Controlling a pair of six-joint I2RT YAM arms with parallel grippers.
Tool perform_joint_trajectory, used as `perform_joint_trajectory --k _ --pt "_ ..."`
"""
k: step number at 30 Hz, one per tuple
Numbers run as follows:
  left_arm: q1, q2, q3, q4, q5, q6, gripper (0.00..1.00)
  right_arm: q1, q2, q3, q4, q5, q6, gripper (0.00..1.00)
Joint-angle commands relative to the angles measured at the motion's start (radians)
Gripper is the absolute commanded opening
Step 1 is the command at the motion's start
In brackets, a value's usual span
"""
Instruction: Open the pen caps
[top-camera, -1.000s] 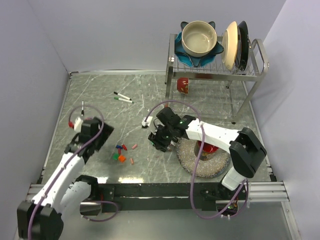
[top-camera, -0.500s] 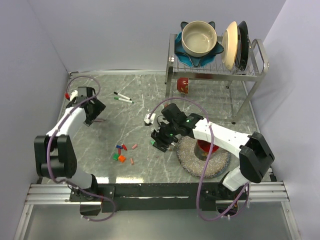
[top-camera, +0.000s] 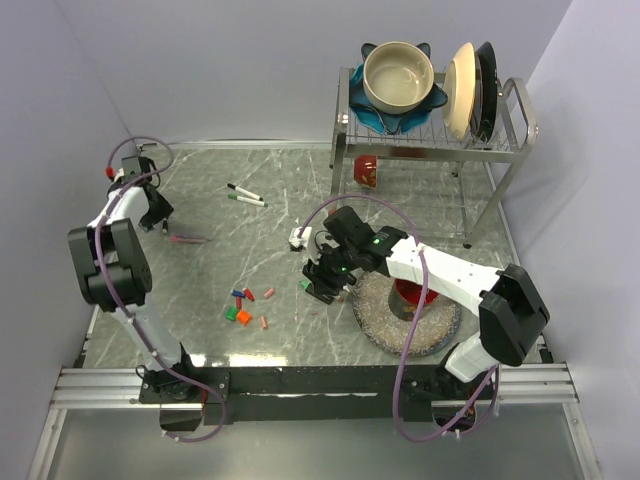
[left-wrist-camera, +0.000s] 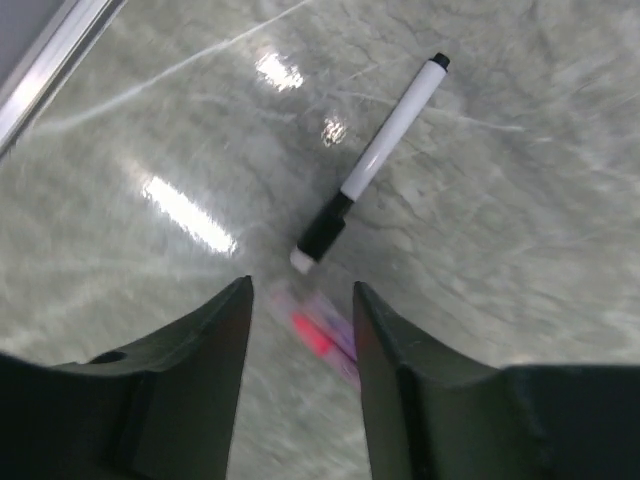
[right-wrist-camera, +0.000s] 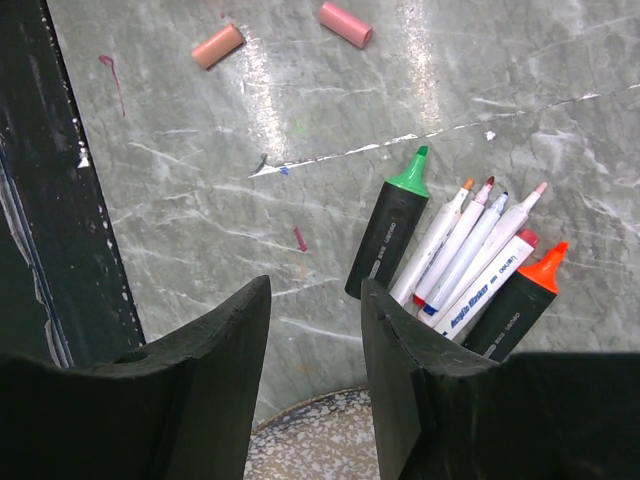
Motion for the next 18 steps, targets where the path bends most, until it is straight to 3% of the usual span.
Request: perform_joint_trajectory --k 1,9,18 --pt "-0.005 0.074 0.086 0.006 -0.007 0.215 0.46 -0.008 -0.046 0.021 -0.007 -0.023 -0.018 0.49" --pt "0.005 0.175 0.154 -0.031 0.032 0.278 0.35 -0.009 -0.039 0.025 -0.014 -0.037 -0.024 0.49" --pt "0.005 0.216 0.18 -0.043 0.084 0.286 0.35 -0.009 -0.031 0.027 -0.022 -0.041 -0.029 0.49"
